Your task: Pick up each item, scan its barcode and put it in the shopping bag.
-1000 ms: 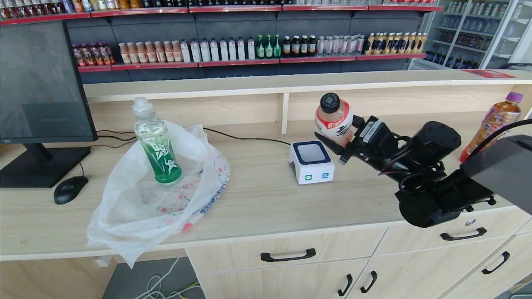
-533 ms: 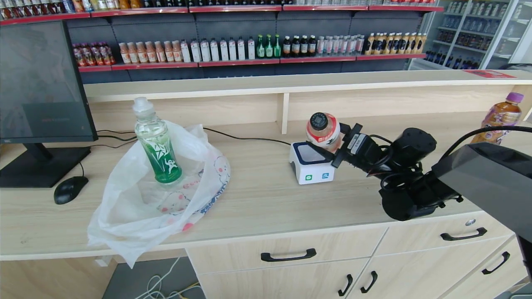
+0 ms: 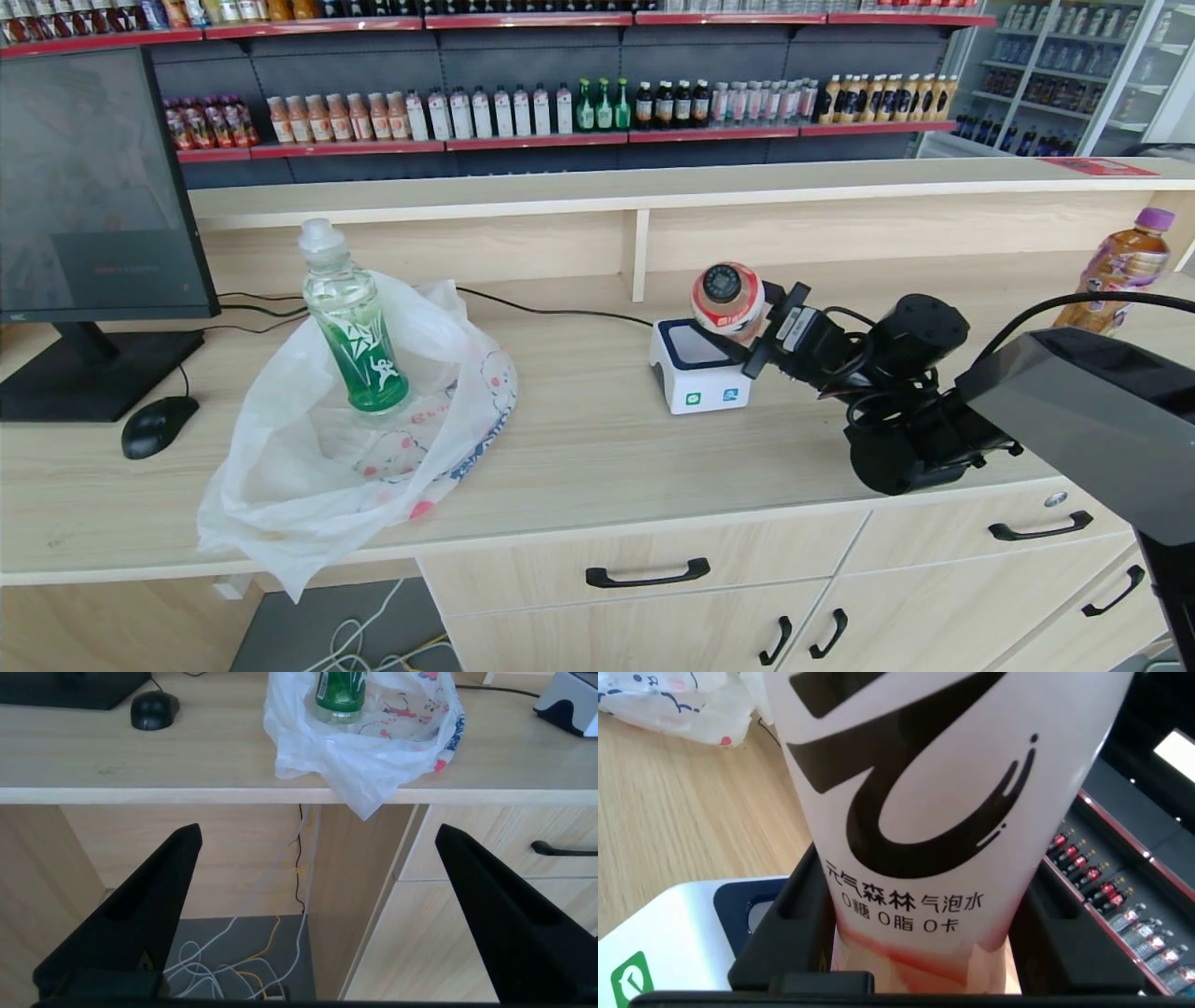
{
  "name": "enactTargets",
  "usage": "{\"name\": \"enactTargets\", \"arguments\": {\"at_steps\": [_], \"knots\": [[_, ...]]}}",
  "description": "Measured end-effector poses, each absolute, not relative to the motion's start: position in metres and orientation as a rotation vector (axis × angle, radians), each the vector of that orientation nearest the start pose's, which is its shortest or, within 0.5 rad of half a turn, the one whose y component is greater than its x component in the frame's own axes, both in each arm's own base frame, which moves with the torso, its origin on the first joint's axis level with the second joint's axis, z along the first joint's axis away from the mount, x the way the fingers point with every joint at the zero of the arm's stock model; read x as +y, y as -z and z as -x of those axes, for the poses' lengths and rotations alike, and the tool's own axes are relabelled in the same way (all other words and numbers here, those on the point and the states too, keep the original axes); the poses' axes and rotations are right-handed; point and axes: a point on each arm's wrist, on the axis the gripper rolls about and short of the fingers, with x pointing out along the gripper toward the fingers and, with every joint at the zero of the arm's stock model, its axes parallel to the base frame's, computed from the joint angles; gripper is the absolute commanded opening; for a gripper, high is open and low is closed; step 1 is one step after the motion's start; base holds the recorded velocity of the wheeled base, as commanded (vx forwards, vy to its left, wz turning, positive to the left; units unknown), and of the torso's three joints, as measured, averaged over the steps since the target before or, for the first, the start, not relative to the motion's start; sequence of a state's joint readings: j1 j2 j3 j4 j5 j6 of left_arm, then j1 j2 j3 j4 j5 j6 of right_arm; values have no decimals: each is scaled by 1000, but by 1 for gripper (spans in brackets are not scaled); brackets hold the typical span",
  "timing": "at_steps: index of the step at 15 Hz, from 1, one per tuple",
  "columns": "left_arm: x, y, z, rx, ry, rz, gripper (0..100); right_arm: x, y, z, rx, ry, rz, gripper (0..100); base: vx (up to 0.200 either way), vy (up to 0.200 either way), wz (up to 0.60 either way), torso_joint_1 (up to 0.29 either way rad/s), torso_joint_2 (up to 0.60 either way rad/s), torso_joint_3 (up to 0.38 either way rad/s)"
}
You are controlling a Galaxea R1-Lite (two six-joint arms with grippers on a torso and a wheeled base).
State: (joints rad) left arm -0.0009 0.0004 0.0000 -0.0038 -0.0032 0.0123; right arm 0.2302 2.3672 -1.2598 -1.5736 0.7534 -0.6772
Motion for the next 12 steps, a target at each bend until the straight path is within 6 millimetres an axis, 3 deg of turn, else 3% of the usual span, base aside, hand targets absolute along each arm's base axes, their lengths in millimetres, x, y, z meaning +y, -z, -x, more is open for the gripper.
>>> {"name": "enactTargets", "arguments": {"at_steps": [12], "knots": [[0,-76,23,-4,3,-11,100,115,-128,-433,-770,-762,732,0,0,0,0,0,0,0]]}}
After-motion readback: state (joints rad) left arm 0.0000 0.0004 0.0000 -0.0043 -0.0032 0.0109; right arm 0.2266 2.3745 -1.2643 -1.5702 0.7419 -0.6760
